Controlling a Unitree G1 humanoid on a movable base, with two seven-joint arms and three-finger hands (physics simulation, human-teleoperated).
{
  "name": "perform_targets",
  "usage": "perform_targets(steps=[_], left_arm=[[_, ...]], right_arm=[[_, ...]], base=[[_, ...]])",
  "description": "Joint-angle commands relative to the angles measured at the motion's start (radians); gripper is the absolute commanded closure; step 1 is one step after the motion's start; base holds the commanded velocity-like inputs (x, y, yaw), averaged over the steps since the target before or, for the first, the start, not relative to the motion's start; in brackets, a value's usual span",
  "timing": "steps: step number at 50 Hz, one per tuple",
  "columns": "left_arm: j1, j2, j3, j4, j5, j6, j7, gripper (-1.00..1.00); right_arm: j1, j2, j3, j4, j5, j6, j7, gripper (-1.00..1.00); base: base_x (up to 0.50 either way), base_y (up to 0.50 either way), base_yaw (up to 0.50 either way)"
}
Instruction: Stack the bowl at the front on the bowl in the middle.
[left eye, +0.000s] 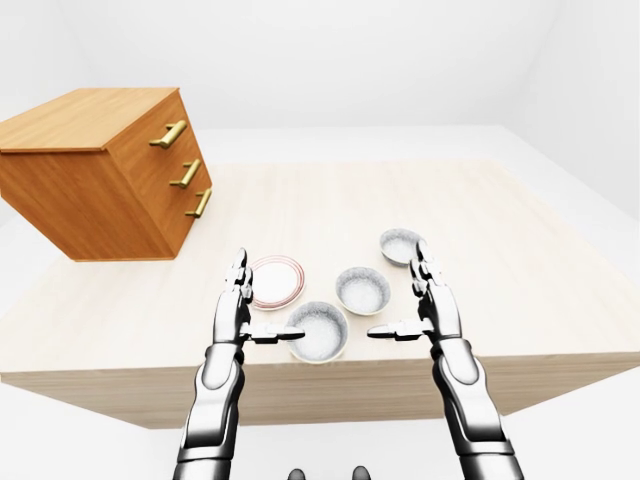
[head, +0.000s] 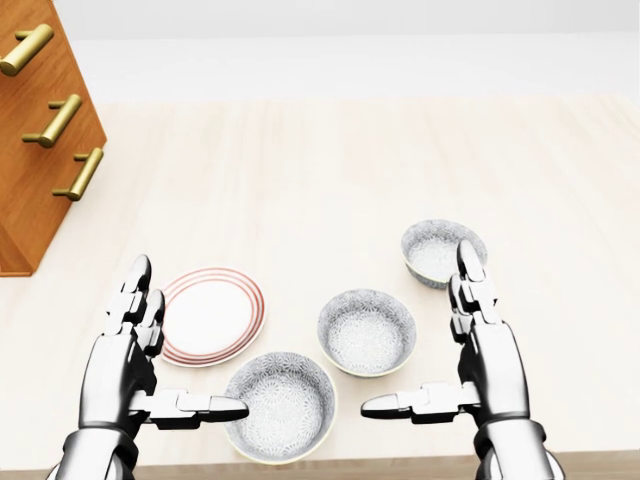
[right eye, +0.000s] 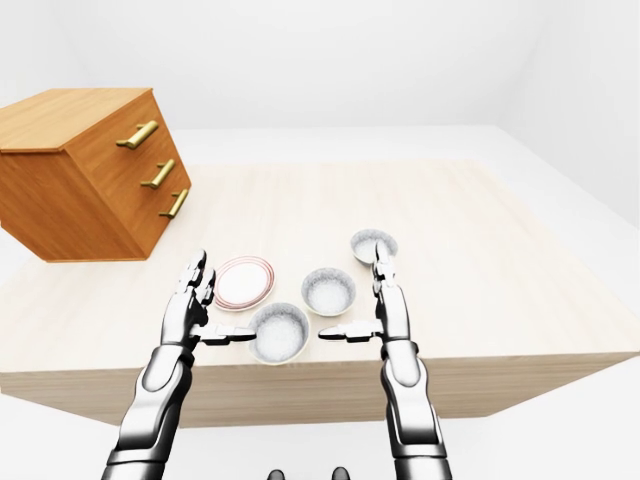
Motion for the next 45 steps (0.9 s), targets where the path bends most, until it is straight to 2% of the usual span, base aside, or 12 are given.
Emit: perform_targets(steps=[1, 3, 4, 10, 15, 19, 25, 27, 36, 39, 43, 45], left_arm=[[0.001, -0.001, -0.001, -0.008, -0.001, 0.007, 0.001, -1.0], [0.001, -0.001, -0.001, -0.011, -0.001, 0.009, 0.001, -1.0], [0.0, -0.001, 0.0, 0.001, -0.002, 0.0, 0.0, -1.0], [-0.002, 0.0, 0.002, 0.011, -0.003, -0.009, 0.0, -1.0], [-0.003, 0.0, 0.002, 0.004, -0.004, -0.003, 0.002, -1.0], [-0.006, 0.001, 0.003, 0.017, -0.004, -0.012, 0.002, -1.0], [-0.003, 0.0, 0.001, 0.009, -0.003, -0.007, 0.004, -1.0], [-0.006, 0.001, 0.003, 0.019, -0.002, -0.015, 0.004, -1.0], [-0.001, 0.0, 0.001, -0.003, 0.0, 0.0, 0.008, -1.0], [-0.002, 0.0, 0.002, 0.002, -0.001, -0.005, 0.008, -1.0], [0.0, -0.001, 0.001, -0.01, 0.0, 0.006, 0.01, -1.0], [-0.004, 0.0, 0.003, 0.008, -0.001, -0.008, 0.01, -1.0]], right_arm=[[0.001, -0.002, -0.006, -0.014, 0.001, 0.002, 0.005, -1.0], [0.002, -0.001, -0.006, -0.018, 0.001, 0.005, 0.005, -1.0], [0.001, -0.002, -0.007, -0.013, 0.002, 0.0, 0.005, -1.0], [0.0, -0.002, -0.008, -0.009, 0.002, -0.003, 0.005, -1.0], [0.0, -0.002, -0.008, -0.015, 0.003, 0.0, 0.005, -1.0], [0.0, -0.002, -0.007, -0.016, 0.002, 0.001, 0.006, -1.0], [-0.002, -0.003, -0.01, -0.006, 0.004, -0.008, 0.006, -1.0], [0.0, -0.003, -0.009, -0.016, 0.003, -0.001, 0.007, -1.0], [0.0, -0.004, -0.01, -0.019, -0.001, 0.0, 0.006, -1.0], [0.001, -0.004, -0.01, -0.021, -0.002, 0.002, 0.006, -1.0], [-0.001, -0.004, -0.012, -0.02, -0.002, 0.002, 0.004, -1.0], [-0.002, -0.004, -0.014, -0.02, -0.002, -0.001, 0.001, -1.0]], base=[[0.18, 0.0, 0.0], [0.18, 0.0, 0.0], [0.19, 0.0, 0.0], [0.18, 0.0, 0.0], [0.19, 0.0, 0.0], [0.18, 0.0, 0.0], [0.18, 0.0, 0.0], [0.18, 0.0, 0.0], [0.18, 0.0, 0.0], [0.18, 0.0, 0.0], [0.17, 0.0, 0.0], [0.14, 0.0, 0.0]])
